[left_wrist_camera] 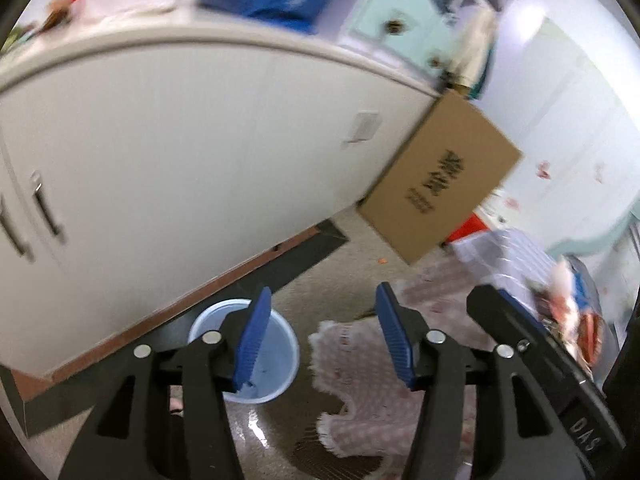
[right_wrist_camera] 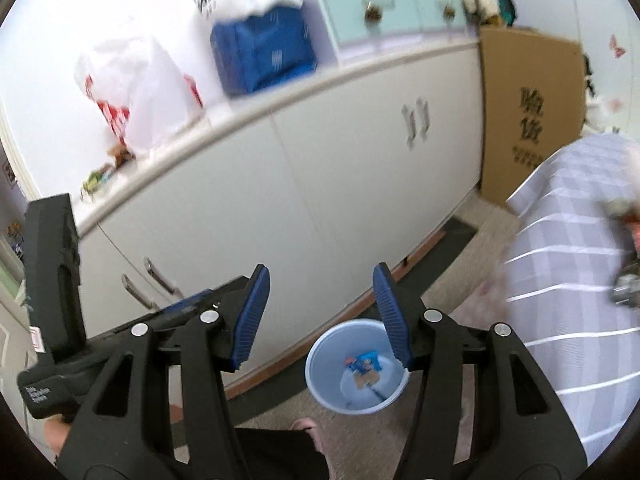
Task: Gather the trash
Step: 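Grasp the white-orange plastic bag with the right tool while the left tool grasps the red wrapper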
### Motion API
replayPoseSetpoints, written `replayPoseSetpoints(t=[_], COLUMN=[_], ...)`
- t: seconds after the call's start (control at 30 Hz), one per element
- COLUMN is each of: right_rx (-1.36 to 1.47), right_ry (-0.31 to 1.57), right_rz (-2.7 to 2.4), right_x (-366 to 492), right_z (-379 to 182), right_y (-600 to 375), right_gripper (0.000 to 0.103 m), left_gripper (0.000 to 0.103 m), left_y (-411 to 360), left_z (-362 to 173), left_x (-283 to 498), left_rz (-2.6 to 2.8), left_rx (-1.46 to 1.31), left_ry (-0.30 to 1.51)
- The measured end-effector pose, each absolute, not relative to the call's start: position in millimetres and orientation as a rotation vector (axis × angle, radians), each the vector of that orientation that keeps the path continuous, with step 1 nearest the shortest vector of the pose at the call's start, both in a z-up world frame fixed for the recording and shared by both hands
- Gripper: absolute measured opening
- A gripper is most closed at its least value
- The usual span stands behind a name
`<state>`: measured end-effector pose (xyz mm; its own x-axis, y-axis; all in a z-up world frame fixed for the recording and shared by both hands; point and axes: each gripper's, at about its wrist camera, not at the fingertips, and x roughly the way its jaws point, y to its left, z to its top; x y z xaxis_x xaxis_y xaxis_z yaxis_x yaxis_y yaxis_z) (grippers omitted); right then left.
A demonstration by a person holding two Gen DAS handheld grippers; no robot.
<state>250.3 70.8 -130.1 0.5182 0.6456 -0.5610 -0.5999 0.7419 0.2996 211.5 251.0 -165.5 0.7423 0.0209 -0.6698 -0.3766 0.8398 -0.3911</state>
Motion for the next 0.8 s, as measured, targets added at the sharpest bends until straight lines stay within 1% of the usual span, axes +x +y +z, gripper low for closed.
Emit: replayPoseSetpoints(t=[0.13, 0.33, 0.43, 0.5, 0.67, 0.7, 0.77, 0.8], right_rx=[0.076, 0.098, 0.122, 0.118, 0.073, 0.062, 0.036, 0.026], right_ry=[0.636, 0.6, 0.609, 0.627, 0.679, 0.689, 0.719, 0.733], right_rz=[0.67, 0.502, 0.43, 0.38, 0.348, 0.353, 0.367, 0.373], right_x=[246.9, 254.2, 260.0, 266.5, 295.1, 299.3, 312.3, 323.2], right_z=[-104.6, -92.7, -95.2, -97.6, -105.6, -107.2, -111.1, -114.2], right_y=[21.6, -69.3, -110.6, -134.9, -158.0, -159.3, -157.1, -155.2], right_gripper=[0.054, 0.055, 0.055, 0.057, 0.058, 0.062, 0.063, 0.068], left_gripper=[0.055, 0.054, 0.054, 0.054, 0.054, 0.054, 0.054, 0.054], left_y=[205.4, 119.4, 84.6, 65.1, 39.6, 36.4, 33.8, 33.5], left_z=[-143.4, -124.4, -121.6, -121.2, -119.7, -119.2, -118.9, -118.7], left_x=[221.8, 245.3, 256.5, 267.8, 287.4, 292.1, 299.9, 304.6], left_rz=[0.131, -0.052, -0.123, -0.154, -0.172, -0.17, -0.174, -0.178], left_rx=[-0.488, -0.415, -0.377, -0.356, -0.34, -0.332, -0.325, -0.33], left_ry=[0.698, 0.717, 0.735, 0.75, 0.778, 0.78, 0.789, 0.794])
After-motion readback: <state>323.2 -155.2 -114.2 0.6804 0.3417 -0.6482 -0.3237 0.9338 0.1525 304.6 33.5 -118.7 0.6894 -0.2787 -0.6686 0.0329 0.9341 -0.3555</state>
